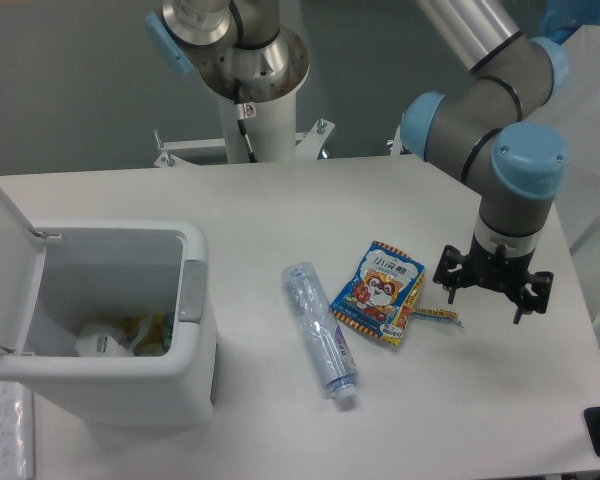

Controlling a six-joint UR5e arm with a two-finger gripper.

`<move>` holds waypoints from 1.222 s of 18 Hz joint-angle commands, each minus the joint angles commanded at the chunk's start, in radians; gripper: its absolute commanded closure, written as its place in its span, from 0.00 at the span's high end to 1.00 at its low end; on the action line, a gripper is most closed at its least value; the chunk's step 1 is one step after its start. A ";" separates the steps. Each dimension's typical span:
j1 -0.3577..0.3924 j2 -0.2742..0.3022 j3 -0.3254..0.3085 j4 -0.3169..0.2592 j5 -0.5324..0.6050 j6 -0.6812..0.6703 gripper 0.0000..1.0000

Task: Place the trash in the trash can
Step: 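Move the gripper down onto the colorful snack bag and close it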

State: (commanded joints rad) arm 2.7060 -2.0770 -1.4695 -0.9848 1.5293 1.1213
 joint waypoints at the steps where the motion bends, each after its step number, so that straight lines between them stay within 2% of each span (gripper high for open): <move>1: -0.002 0.000 -0.006 0.002 0.006 0.000 1.00; 7: -0.031 -0.040 -0.029 0.023 0.014 -0.005 1.00; 10: -0.035 -0.044 -0.084 0.041 0.018 -0.003 1.00; 13: -0.038 -0.058 -0.123 0.040 0.020 0.009 1.00; 16: -0.072 -0.096 -0.121 0.023 0.018 0.017 1.00; 22: -0.095 -0.097 -0.120 -0.129 0.014 0.017 1.00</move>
State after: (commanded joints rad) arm 2.6108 -2.1737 -1.5892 -1.1135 1.5432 1.1382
